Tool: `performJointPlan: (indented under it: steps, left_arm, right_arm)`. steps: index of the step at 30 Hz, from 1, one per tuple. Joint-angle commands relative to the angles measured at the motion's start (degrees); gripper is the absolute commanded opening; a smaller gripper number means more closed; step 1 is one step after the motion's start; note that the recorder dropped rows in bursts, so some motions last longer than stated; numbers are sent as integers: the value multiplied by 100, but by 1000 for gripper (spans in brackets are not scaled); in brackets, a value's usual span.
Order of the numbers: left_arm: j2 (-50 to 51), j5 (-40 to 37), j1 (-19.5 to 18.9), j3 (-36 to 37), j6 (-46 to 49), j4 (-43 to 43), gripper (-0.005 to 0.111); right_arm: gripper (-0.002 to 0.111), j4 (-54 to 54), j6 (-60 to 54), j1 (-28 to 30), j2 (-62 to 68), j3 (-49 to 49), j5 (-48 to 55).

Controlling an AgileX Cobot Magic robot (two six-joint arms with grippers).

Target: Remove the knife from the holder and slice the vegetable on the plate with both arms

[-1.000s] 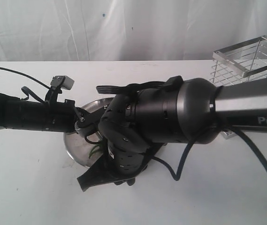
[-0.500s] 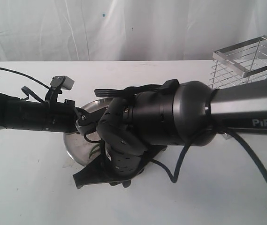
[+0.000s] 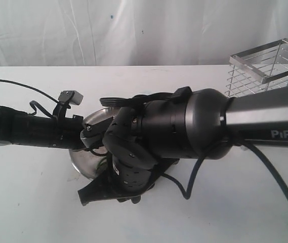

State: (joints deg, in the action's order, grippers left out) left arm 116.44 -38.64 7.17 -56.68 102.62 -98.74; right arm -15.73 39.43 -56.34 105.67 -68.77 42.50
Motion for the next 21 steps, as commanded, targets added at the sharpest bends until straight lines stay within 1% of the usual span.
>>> performJointPlan:
  steps: [1, 8, 13, 21]
  left_arm:
    - [234, -14, -4, 1, 22, -121, 0]
    - [424, -14, -4, 1, 22, -121, 0]
    - [425, 266, -4, 1, -116, -121, 0]
    - [425, 340, -4, 1, -237, -57, 0]
  right_arm:
    - [0, -91, 35, -9, 91, 23, 21]
    - [0, -104, 39, -9, 411, 222, -249]
    - [0, -104, 39, -9, 433, 221, -249]
    - [0, -81, -35, -9, 469, 221, 111]
